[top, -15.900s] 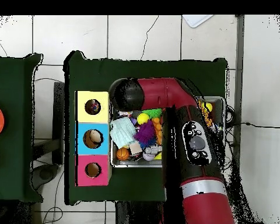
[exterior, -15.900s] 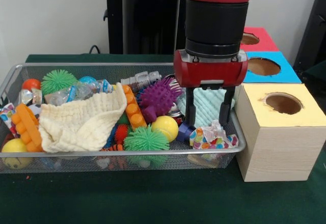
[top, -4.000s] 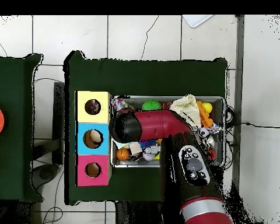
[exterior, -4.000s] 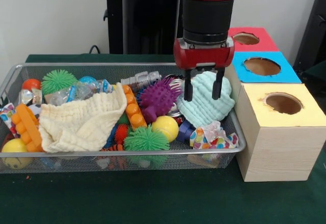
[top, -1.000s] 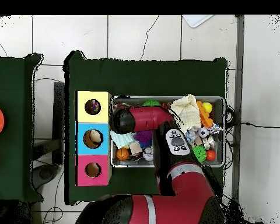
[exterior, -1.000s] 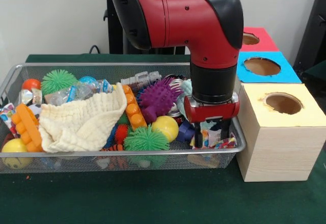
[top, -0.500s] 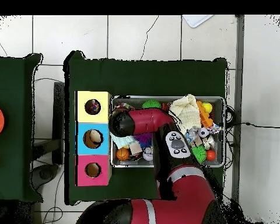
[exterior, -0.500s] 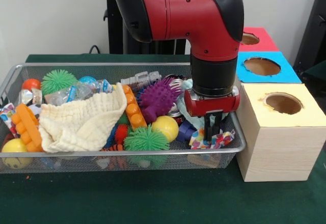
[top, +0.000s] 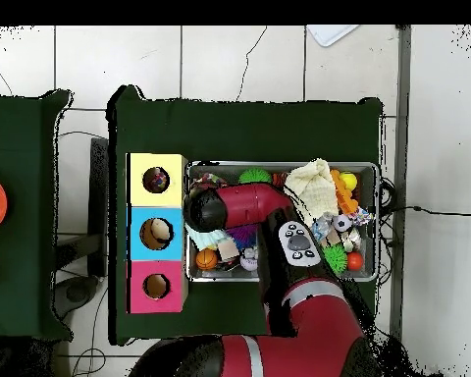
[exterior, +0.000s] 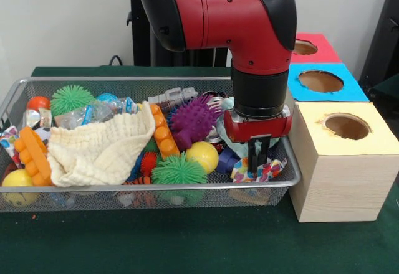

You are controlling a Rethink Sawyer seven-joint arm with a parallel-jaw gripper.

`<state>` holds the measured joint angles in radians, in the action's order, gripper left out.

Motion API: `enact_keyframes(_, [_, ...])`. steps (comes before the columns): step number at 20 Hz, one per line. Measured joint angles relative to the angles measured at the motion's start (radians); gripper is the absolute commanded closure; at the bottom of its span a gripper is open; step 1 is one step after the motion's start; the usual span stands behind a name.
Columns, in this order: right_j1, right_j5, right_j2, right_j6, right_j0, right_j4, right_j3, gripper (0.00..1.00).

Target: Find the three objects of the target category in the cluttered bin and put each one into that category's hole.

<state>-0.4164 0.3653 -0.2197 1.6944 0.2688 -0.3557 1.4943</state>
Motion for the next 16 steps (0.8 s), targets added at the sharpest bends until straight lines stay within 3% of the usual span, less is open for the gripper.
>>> enact_keyframes(6, [-0.037,0.001,-0.001,0.000,0.002,0.000,0.028,1.00])
enact_keyframes(10, [-0.156,0.036,-0.009,0.000,0.023,0.012,0.108,1.00])
enact_keyframes(16, [-0.287,0.131,-0.011,0.000,0.050,0.047,0.165,1.00])
